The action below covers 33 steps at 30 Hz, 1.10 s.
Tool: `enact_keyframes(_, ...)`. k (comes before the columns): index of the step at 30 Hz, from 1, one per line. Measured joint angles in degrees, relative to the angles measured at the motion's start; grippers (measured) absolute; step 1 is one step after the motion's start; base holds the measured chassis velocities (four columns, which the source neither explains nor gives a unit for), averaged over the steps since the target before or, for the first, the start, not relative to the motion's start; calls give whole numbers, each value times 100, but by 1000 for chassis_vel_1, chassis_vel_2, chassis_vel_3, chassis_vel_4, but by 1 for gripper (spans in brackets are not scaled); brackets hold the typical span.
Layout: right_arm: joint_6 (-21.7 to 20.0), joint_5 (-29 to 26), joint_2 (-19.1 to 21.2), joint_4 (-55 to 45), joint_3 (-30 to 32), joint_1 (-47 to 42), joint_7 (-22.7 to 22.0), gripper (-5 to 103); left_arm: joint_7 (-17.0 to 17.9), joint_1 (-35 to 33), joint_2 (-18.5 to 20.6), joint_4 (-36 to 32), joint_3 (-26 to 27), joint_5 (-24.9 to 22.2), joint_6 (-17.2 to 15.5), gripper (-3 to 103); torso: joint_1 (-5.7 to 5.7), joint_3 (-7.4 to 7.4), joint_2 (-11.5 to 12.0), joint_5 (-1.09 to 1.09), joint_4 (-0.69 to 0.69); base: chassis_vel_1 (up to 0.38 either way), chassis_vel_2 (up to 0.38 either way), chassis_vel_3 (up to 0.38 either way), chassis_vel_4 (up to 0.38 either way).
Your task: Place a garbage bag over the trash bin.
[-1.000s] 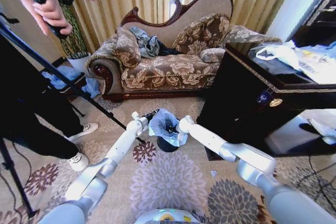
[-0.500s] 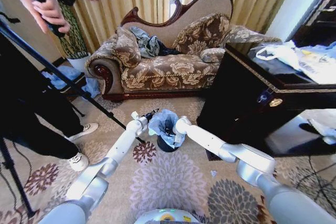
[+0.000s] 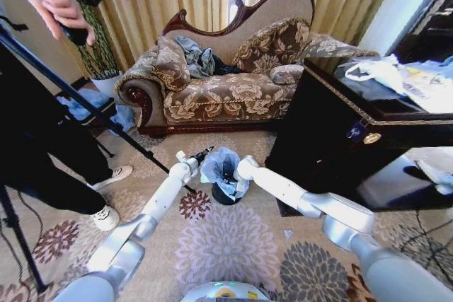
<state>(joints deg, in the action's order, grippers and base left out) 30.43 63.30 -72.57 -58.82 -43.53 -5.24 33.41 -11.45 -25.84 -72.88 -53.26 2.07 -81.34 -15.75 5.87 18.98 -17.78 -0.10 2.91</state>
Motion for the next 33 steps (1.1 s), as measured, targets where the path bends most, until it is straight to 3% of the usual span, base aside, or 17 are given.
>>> enact_keyframes(2,-8,-68,40,-62,0,21,12,13,0,-22,37,-68,-8,37,0,14,0,0,0,0,0,0,0,0,0)
enact_keyframes(3,-28,-328,214,-324,4,103,48,24,-15,-89,141,-263,-27,173,12,25,0,0,1,0,-1,0,0,0,0)
enact_keyframes(5,-35,-429,294,-442,10,130,50,24,-29,-126,189,-358,-38,248,24,25,0,0,1,0,-1,0,0,0,0)
enact_keyframes(8,-162,-968,710,-1046,68,224,5,41,-221,-294,473,-728,-68,999,263,42,0,0,1,0,1,0,0,0,0)
enact_keyframes(9,-162,-968,710,-1046,68,224,5,41,-221,-294,473,-728,-68,999,263,42,0,0,1,0,1,0,0,0,0)
enact_keyframes(11,-427,-1493,1114,-1514,152,298,-123,52,-379,-512,817,-1139,-12,1754,501,53,0,0,1,-1,-1,0,0,0,0)
enact_keyframes(14,-608,-1842,1372,-1736,203,312,-225,57,-429,-674,1037,-1421,43,2153,631,58,0,0,1,2,-2,0,0,0,0)
enact_keyframes(15,-958,-2471,1829,-2065,309,286,-486,68,-518,-932,1402,-1801,105,2717,907,70,0,0,1,-2,0,0,0,0,0)
enact_keyframes(17,-1134,-2802,2029,-2189,356,247,-650,74,-572,-1058,1578,-1961,133,2998,1043,70,-1,-1,0,0,0,0,0,0,0)
enact_keyframes(20,-1775,-3932,2475,-2404,411,3,-1351,84,-723,-1428,1966,-2272,166,3734,1536,85,-1,-1,0,-1,0,0,0,0,0)
enact_keyframes(22,-1878,-4232,2533,-2400,421,-84,-1530,89,-723,-1520,2027,-2341,166,3915,1632,85,-1,-1,0,-1,0,0,0,0,0)
enact_keyframes(23,-1959,-4718,2595,-2363,466,-266,-1801,95,-658,-1641,2068,-2404,144,4195,1788,96,-1,-1,1,4,-1,0,0,0,0)
enact_keyframes(25,-2032,-4996,2686,-2359,519,-494,-2109,98,-581,-1729,2021,-2375,93,4631,1985,98,-1,-1,1,1,-2,0,0,0,0)
enact_keyframes(27,-2044,-5065,2711,-2360,526,-556,-2204,100,-570,-1738,1997,-2348,76,4725,2033,100,-1,-1,0,0,-1,0,0,0,0)
enact_keyframes(29,-2121,-5285,2752,-2298,633,-832,-2624,100,-481,-1748,1801,-2135,-17,5148,2211,100,-1,-1,0,1,2,0,0,0,0)
enact_keyframes(33,-2157,-5361,2708,-2148,810,-1031,-2864,100,-376,-1662,1580,-1836,-211,5452,2366,100,0,0,0,-1,1,0,0,0,0)
